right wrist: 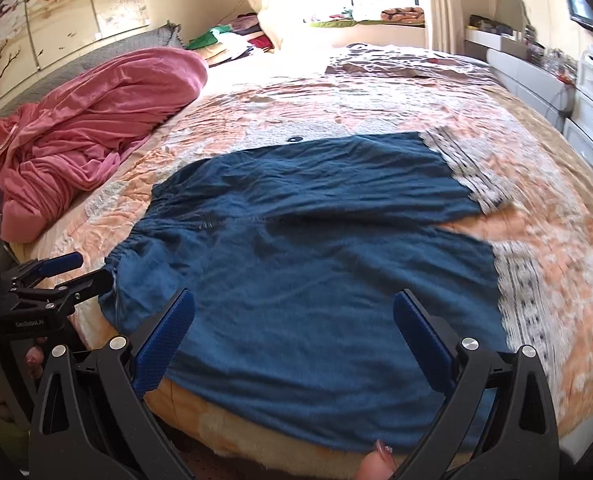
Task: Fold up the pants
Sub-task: 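Grasp the elastic waistband with the left tool while the right tool grasps the garment edge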
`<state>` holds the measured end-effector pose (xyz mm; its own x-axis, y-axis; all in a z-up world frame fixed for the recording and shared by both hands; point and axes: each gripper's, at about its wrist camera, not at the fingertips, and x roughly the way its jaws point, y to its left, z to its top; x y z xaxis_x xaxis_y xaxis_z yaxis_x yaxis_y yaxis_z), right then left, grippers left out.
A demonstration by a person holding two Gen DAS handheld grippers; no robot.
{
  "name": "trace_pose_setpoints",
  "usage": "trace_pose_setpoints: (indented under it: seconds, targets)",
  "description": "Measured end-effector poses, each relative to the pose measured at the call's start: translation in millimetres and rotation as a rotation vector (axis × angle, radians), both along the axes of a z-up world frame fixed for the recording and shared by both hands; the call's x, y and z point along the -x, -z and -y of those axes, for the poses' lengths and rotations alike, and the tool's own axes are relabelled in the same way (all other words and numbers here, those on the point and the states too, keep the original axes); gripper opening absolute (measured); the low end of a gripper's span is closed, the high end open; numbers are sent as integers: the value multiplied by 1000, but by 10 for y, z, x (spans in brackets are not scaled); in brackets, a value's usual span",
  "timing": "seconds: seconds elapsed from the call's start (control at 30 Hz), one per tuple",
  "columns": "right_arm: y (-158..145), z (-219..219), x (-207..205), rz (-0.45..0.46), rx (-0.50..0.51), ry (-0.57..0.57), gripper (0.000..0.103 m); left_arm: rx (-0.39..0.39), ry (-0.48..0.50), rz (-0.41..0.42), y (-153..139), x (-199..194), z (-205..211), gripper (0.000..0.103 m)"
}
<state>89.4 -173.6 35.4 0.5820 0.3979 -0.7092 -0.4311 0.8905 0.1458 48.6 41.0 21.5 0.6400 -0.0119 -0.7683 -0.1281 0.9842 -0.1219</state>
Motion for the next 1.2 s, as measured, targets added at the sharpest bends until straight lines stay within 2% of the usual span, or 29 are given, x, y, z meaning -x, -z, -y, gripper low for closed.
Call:
trace_pose_setpoints:
  seconds: [0.17, 0.3, 0.33, 0.43, 0.5, 0.53, 0.6, 0.63, 0.67, 0.7, 0.73, 0.8, 0.87, 0.9, 1.0, 1.2]
  targets:
    - [-47, -201, -464, -70, -19, -65, 99, -17, -10, -31, -38, -432, -293, 94]
    - [-55, -421, -838, -74, 3, -108, 99, -129, -23, -35, -36, -850, -527, 94]
    - [-44, -495, -924, -67, 32, -119, 99, -130, -27, -54, 2, -988, -621, 94]
    - [33, -769, -1195, -34, 134, -173, 99, -61, -15, -74, 124, -1288, -867, 94]
    - [87, -935, -1357, -3, 213, -192, 99, -51, -23, -103, 240, -1447, -981, 93]
    - [98, -1010, -1450, 15, 232, -207, 99, -53, -19, -109, 307, -1523, -1037, 90]
    - [124, -1095, -1603, 28, 243, -220, 99, -58, -4, -122, 401, -1623, -1079, 78]
    - [134, -1135, -1686, 30, 245, -228, 99, -40, 15, -125, 453, -1668, -1088, 75]
    - [149, -1180, -1777, 29, 249, -243, 99, -23, 35, -129, 491, -1704, -1089, 68]
    - [172, -1244, -1862, 25, 258, -274, 99, -14, 54, -135, 525, -1738, -1080, 62]
    - [186, -1298, -1919, 23, 269, -300, 99, -21, 60, -137, 543, -1754, -1067, 61]
    - [236, -1441, -2035, 25, 311, -367, 99, -44, 68, -141, 577, -1812, -1068, 43]
    - [294, -1591, -2134, 24, 342, -429, 99, -36, 75, -144, 616, -1855, -1099, 36]
    - [320, -1648, -2174, 27, 359, -451, 99, -21, 86, -137, 628, -1849, -1112, 33]
    - [410, -1808, -2329, 34, 407, -515, 99, -48, 106, -108, 579, -1802, -1094, 30]
    - [526, -2027, -2599, 53, 486, -626, 98, -93, 110, -6, 352, -1606, -1076, 29]
